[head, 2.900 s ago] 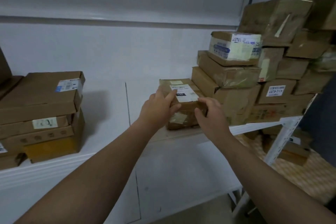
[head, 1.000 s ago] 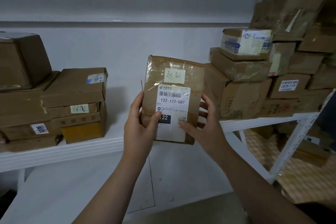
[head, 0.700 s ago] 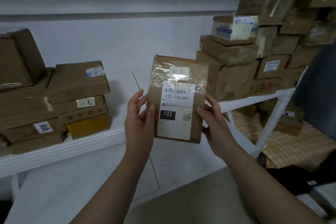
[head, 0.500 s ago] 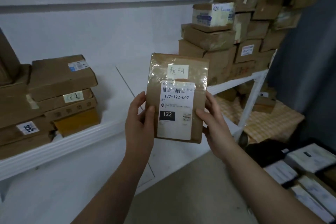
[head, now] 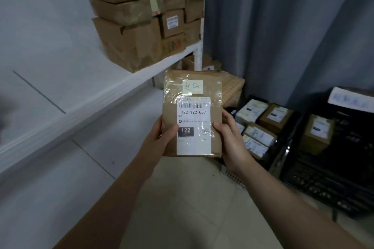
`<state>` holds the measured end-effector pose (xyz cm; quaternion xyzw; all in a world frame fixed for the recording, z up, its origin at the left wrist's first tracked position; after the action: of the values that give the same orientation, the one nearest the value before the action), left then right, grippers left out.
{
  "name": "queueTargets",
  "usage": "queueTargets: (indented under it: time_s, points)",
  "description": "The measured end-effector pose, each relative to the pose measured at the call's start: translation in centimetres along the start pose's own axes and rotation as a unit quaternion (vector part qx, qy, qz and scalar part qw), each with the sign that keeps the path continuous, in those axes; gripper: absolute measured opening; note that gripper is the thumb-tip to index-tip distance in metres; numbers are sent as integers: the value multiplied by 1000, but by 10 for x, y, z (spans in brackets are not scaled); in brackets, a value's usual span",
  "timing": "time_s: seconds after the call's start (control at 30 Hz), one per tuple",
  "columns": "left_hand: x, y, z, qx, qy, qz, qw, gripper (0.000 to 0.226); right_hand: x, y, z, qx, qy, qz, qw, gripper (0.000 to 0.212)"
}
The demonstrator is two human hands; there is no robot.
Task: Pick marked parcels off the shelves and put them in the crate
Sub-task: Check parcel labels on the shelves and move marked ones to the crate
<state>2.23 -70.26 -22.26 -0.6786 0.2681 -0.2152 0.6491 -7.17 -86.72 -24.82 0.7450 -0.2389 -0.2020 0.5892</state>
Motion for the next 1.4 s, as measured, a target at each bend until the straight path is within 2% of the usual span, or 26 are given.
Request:
queueTargets:
  time_s: [0.13,0.23,0.4,0.5,0.57,0.7,0.77,0.87,1.03,1.13,1.2,1.4]
  points:
    - [7,16,-66,4,16,5,1000,26,-13,1,66,-37,-14,-13,999,59]
    - [11,28,-124,5,34,23,999,28,-22,4,123,-55,-36,-39,997,50]
    - [23,46,-228,2,78,41,996,28,-41,23,221,-83,-117,-62,988,39]
    - [37,62,-287,-19,91,66,993,30,-50,30,277,-94,-153,-71,981,50]
    - [47,74,-323,-14,100,76,992,23,-55,32,313,-89,-162,-75,980,59]
    - [64,92,-389,-3,130,119,984,28,-55,29,379,-81,-128,-86,985,82]
    - [80,101,-418,5,136,144,980,25,-49,25,409,-76,-129,-99,984,85]
    - [110,114,-457,30,147,143,978,10,-31,15,450,-72,-173,-117,975,87]
    - [186,135,-509,91,187,98,973,33,19,6,508,-64,-275,-125,951,81]
    - [238,151,-544,123,250,100,955,32,53,6,543,-66,-314,-120,939,65]
    - [268,159,-570,167,296,86,937,29,72,3,569,-72,-333,-127,931,64]
    - [332,195,-640,305,400,54,863,42,114,-38,655,-125,-402,-217,881,107]
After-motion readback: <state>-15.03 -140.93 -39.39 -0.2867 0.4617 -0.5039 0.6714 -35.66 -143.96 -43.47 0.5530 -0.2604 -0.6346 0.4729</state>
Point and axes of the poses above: each hand's wrist, its own x-axis towards the middle knuckle, its own z-axis out of the back of the hand, y = z × x, the point moved 2 cm from there along x, towards the middle knuckle, and after that the axes turned 5 degrees about -x, right-handed, at the moved point
